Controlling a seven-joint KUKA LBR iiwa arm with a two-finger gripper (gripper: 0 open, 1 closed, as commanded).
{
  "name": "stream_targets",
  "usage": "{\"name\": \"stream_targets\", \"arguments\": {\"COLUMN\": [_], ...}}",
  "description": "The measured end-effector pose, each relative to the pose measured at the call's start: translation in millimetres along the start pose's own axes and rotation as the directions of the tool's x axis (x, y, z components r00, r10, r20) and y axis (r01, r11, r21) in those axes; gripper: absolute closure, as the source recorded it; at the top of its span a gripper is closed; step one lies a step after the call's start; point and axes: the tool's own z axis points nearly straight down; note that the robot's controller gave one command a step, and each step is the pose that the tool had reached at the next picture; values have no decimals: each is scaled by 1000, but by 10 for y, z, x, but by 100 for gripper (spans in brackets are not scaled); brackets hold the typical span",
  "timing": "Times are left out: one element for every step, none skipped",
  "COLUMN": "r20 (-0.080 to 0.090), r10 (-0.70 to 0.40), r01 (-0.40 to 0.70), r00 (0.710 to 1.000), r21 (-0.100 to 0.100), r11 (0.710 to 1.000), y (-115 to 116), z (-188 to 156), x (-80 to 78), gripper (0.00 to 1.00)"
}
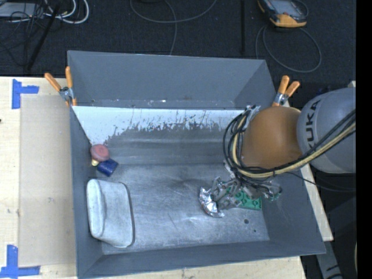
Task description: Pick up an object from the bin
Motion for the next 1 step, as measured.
{"name": "stream_targets", "arguments": {"r20": [-3], "r10": [21], "r01": [-21], "r00": [1000], "r21": [1], "r11": [1000], "y": [-176], "z": [-1276], "x": [-178], "gripper": [100]}}
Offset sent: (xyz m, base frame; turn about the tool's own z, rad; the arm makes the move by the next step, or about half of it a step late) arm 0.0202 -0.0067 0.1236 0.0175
